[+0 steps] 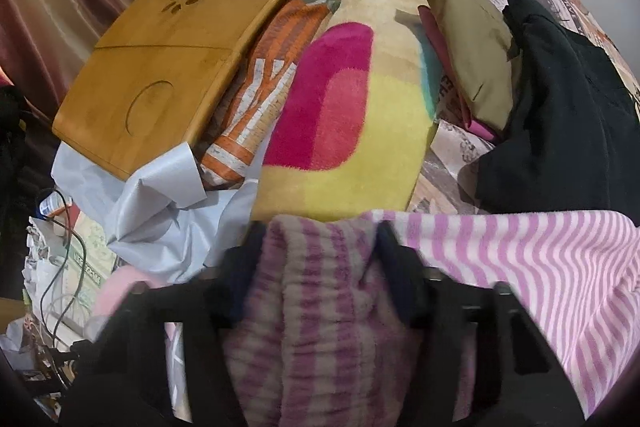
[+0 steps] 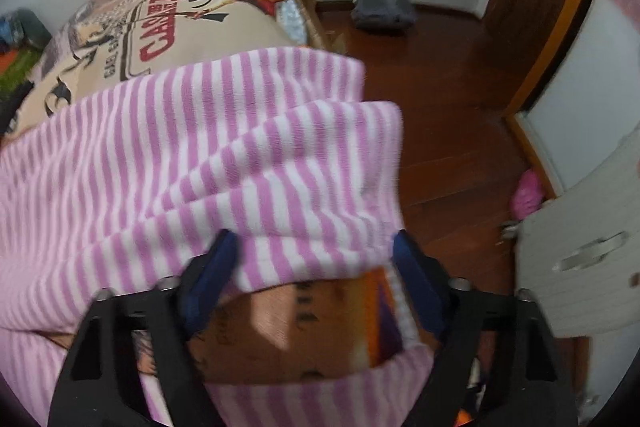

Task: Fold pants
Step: 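Lift the pants with both grippers and spread them flat across the bed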

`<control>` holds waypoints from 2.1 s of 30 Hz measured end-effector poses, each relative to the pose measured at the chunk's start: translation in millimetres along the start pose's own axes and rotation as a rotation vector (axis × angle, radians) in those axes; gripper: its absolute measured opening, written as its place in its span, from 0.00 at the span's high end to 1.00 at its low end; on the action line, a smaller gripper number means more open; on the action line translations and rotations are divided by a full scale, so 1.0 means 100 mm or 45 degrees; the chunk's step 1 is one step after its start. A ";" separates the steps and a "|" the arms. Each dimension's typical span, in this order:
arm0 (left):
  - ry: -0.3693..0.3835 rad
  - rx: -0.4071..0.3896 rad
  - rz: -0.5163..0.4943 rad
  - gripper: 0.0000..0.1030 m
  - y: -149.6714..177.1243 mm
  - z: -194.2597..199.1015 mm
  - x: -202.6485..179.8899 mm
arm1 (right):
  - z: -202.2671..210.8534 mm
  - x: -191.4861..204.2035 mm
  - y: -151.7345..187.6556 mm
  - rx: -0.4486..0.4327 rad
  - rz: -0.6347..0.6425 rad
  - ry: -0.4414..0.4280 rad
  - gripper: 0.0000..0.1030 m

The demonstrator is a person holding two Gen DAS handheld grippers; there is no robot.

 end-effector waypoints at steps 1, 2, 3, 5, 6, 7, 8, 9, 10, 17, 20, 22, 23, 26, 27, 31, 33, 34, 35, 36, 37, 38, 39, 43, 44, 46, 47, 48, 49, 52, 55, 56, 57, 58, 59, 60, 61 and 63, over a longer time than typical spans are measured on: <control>-0.012 -0.013 0.002 0.61 -0.01 0.03 0.00 | -0.01 0.02 0.00 0.000 -0.017 -0.043 0.50; -0.023 -0.028 0.002 0.66 -0.01 0.07 0.01 | -0.02 0.03 0.01 -0.001 -0.030 -0.061 0.54; -0.029 -0.037 -0.002 0.67 -0.01 0.09 0.01 | 0.00 0.04 0.01 -0.009 -0.027 -0.055 0.58; -0.042 -0.070 -0.010 0.73 -0.04 0.17 0.03 | 0.01 0.07 0.04 -0.014 -0.009 -0.033 0.69; -0.057 -0.091 -0.013 0.78 -0.06 0.22 0.05 | 0.04 0.07 0.04 -0.016 -0.003 -0.015 0.76; -0.063 -0.111 -0.015 0.84 -0.09 0.28 0.07 | 0.06 0.06 0.06 -0.011 0.004 -0.003 0.79; -0.075 -0.130 -0.013 0.85 -0.12 0.32 0.09 | 0.09 0.06 0.08 -0.001 0.011 -0.001 0.83; -0.090 -0.156 -0.009 0.85 -0.16 0.38 0.13 | 0.10 0.06 0.10 0.010 0.018 0.001 0.85; -0.100 -0.175 -0.010 0.86 -0.21 0.43 0.17 | 0.10 0.06 0.14 0.027 0.027 0.009 0.87; -0.160 -0.139 -0.018 0.86 -0.37 0.24 0.27 | 0.16 -0.01 0.31 0.110 0.006 0.048 0.90; -0.171 -0.082 -0.097 0.84 -0.29 0.10 0.14 | 0.27 0.02 0.32 0.118 0.009 0.047 0.89; -0.192 -0.130 -0.159 0.84 -0.25 0.20 0.08 | 0.51 0.07 0.28 0.071 0.018 0.049 0.84; -0.188 -0.157 -0.171 0.79 -0.24 0.28 0.06 | 0.64 0.09 0.24 0.042 0.023 0.055 0.80; -0.086 -0.223 -0.144 0.56 -0.22 0.61 0.04 | 1.10 0.11 0.14 -0.070 0.026 0.066 0.64; -0.055 -0.252 -0.125 0.54 -0.22 0.74 0.06 | 1.25 0.11 0.11 -0.106 0.021 0.064 0.60; 0.009 -0.330 -0.110 0.45 -0.22 1.13 0.10 | 1.68 0.19 -0.02 -0.194 0.051 0.083 0.56; 0.027 -0.358 -0.107 0.40 -0.22 1.27 0.13 | 1.77 0.31 -0.06 -0.224 0.079 0.086 0.48; 0.031 -0.363 -0.109 0.38 -0.22 1.30 0.14 | 1.79 0.40 -0.12 -0.242 0.101 0.081 0.46; 0.034 -0.363 -0.111 0.38 -0.21 1.30 0.16 | 1.77 0.49 -0.16 -0.250 0.119 0.073 0.45; 0.034 -0.361 -0.114 0.37 -0.20 1.30 0.17 | 1.72 0.61 -0.22 -0.254 0.147 0.057 0.44; 0.029 -0.355 -0.122 0.36 -0.20 1.28 0.20 | 1.67 0.70 -0.24 -0.253 0.166 0.044 0.43; 0.022 -0.345 -0.126 0.34 -0.20 1.24 0.22 | 1.55 0.86 -0.31 -0.244 0.201 0.021 0.41; 0.014 -0.333 -0.128 0.33 -0.18 1.19 0.24 | 1.48 0.95 -0.32 -0.236 0.222 0.007 0.37; -0.005 -0.255 -0.136 0.30 -0.18 0.87 0.33 | 0.87 1.51 -0.49 -0.177 0.386 -0.030 0.25; -0.012 -0.228 -0.142 0.30 -0.19 0.75 0.34 | 0.71 1.61 -0.51 -0.157 0.420 -0.025 0.25; -0.011 -0.175 -0.147 0.30 -0.17 0.55 0.33 | 0.42 1.76 -0.55 -0.114 0.466 -0.019 0.25; -0.003 -0.136 -0.151 0.30 -0.16 0.42 0.32 | 0.20 1.88 -0.57 -0.080 0.493 -0.031 0.25; 0.004 -0.115 -0.153 0.30 -0.14 0.34 0.31 | 0.08 1.98 -0.57 -0.061 0.509 -0.046 0.25; 0.011 -0.086 -0.154 0.30 -0.14 0.23 0.29 | -0.09 2.10 -0.58 -0.040 0.532 -0.065 0.25; 0.013 -0.026 -0.139 0.30 -0.15 0.00 0.27 | -0.40 2.42 -0.56 0.022 0.611 -0.127 0.25; 0.041 0.023 -0.105 0.30 -0.14 -0.16 0.25 | -0.60 2.72 -0.47 0.093 0.701 -0.165 0.25; 0.052 0.031 -0.105 0.32 -0.13 -0.19 0.23 | -0.64 2.83 -0.43 0.106 0.741 -0.180 0.25; 0.066 0.032 -0.108 0.34 -0.14 -0.20 0.21 | -0.65 2.90 -0.41 0.112 0.767 -0.186 0.25; 0.088 0.025 -0.111 0.40 -0.14 -0.19 0.19 | -0.69 2.99 -0.38 0.114 0.806 -0.192 0.25; 0.103 0.021 -0.113 0.47 -0.14 -0.18 0.17 | -0.73 3.06 -0.35 0.119 0.847 -0.195 0.25; 0.119 0.015 -0.115 0.51 -0.15 -0.16 0.15 | -0.75 3.11 -0.34 0.127 0.873 -0.197 0.25; 0.120 0.009 -0.113 0.56 -0.15 -0.14 0.14 | -0.81 3.18 -0.29 0.143 0.916 -0.206 0.25; 0.099 -0.002 -0.118 0.60 -0.16 -0.11 0.12 | -0.89 3.25 -0.20 0.181 0.943 -0.224 0.24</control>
Point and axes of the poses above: each gripper's, at about its wrist camera, not at the fingertips, and z roughly against the way its jaws point, x to its left, y to its underside, the point moved 10 cm from there along -z, roughly the way its jaws point, and after that the axes turned 10 degrees about -y, right-handed, at the moved point
